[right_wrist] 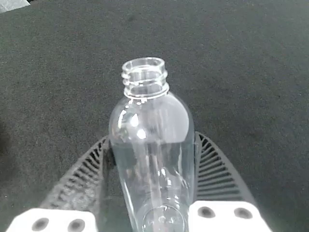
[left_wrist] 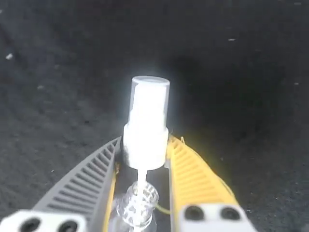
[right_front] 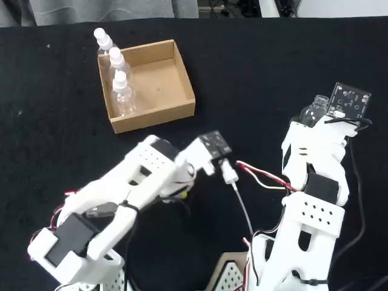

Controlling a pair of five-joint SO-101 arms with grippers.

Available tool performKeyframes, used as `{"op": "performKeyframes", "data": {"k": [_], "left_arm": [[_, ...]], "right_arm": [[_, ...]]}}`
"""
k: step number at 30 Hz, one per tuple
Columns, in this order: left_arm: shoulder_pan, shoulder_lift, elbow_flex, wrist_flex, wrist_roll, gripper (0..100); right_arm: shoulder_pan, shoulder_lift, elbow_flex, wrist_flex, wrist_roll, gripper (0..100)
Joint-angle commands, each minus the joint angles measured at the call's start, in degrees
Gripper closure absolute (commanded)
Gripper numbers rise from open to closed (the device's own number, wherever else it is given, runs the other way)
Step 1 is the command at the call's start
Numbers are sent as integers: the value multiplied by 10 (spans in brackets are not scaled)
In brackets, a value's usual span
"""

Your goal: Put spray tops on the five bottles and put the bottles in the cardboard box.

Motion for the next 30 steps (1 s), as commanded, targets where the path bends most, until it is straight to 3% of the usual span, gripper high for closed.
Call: {"op": "performKeyframes", "data": {"k": [1, 10, 15, 24, 30], "left_arm": [[-33, -4, -25, -2, -2, 907], [-58, -2, -27, -3, -3, 904], [-64, -2, -26, -3, 2, 800], [-70, 1, -36, -25, -3, 816], [-67, 70, -85, -20, -14, 816]], "right_arm": [[-11, -14, -16, -16, 1, 885], [-11, -14, -16, -16, 1, 885], [-11, -14, -16, -16, 1, 885], [-11, -14, -17, -16, 1, 885], [-11, -14, -18, -16, 1, 885]]}}
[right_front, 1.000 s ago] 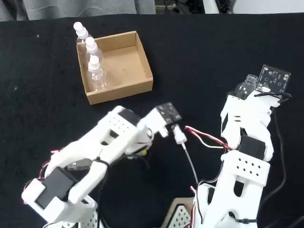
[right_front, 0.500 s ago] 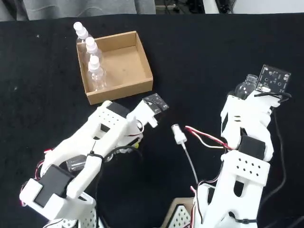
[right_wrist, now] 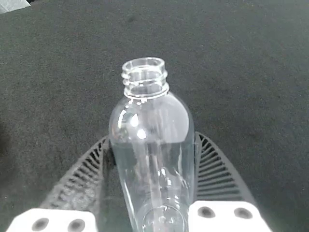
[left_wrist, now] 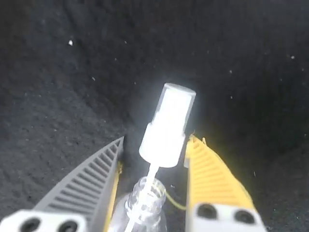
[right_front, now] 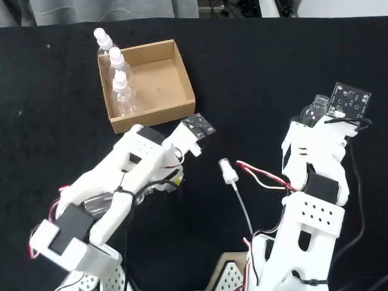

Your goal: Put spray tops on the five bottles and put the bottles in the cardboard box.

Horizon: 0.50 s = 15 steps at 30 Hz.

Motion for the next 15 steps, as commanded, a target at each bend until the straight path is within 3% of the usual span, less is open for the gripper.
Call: {"op": "performKeyframes", "data": {"k": [1, 7, 15], "left_arm": [[-5, 35, -58, 7, -18, 816], [-2, 91, -144, 83, -23, 842], [-1, 117, -160, 86, -37, 846]], "right_arm": [[-11, -15, -18, -15, 1, 884], [-11, -15, -18, -15, 2, 884], [-11, -15, -18, -15, 2, 884]]}}
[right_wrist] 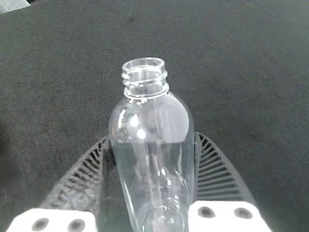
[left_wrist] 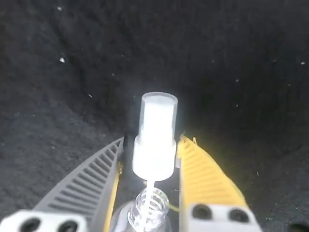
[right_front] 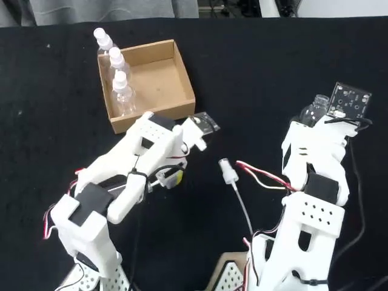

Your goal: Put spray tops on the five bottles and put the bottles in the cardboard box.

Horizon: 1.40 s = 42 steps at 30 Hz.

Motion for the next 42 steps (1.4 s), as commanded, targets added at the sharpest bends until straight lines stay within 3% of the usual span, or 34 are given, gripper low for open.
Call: {"op": "performKeyframes", "data": {"k": [1, 7, 15, 31, 42], "left_arm": [[-1, -3, -29, 3, -16, 847], [-1, -5, -29, 4, -12, 850], [21, -7, -29, 5, -11, 943], [20, -93, -44, 16, 73, 943], [20, -143, -50, 22, 77, 944]], "right_arm": [[-11, -15, -18, -15, 2, 884], [-11, -15, -18, -15, 2, 883], [-11, -15, -18, -15, 2, 883], [-11, -15, -18, -15, 2, 884], [-11, -15, -15, -15, 2, 884]]}}
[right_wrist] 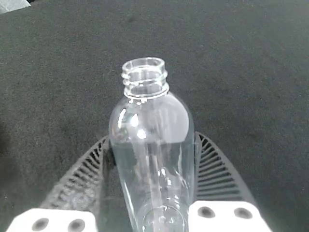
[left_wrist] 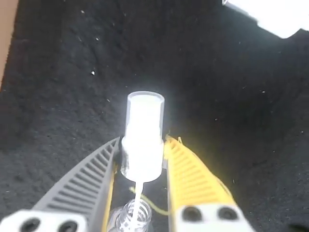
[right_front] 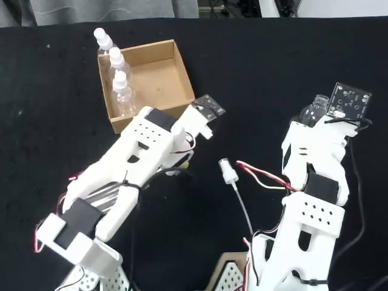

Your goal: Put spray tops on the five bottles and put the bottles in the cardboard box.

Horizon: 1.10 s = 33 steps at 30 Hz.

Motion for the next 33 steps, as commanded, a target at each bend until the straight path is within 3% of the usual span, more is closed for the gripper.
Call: {"op": "performKeyframes", "data": {"k": [1, 9, 25, 33], "left_arm": [[1, -45, -31, -2, 5, 952], [1, -82, -73, 3, 7, 970], [7, -95, -150, -2, 142, 971], [4, -121, -128, -36, 164, 971]], "right_arm": [[-11, -15, -15, -15, 2, 884], [-11, -15, -15, -15, 2, 884], [-11, -15, -15, -15, 2, 884], [-11, -15, -15, -15, 2, 884]]}}
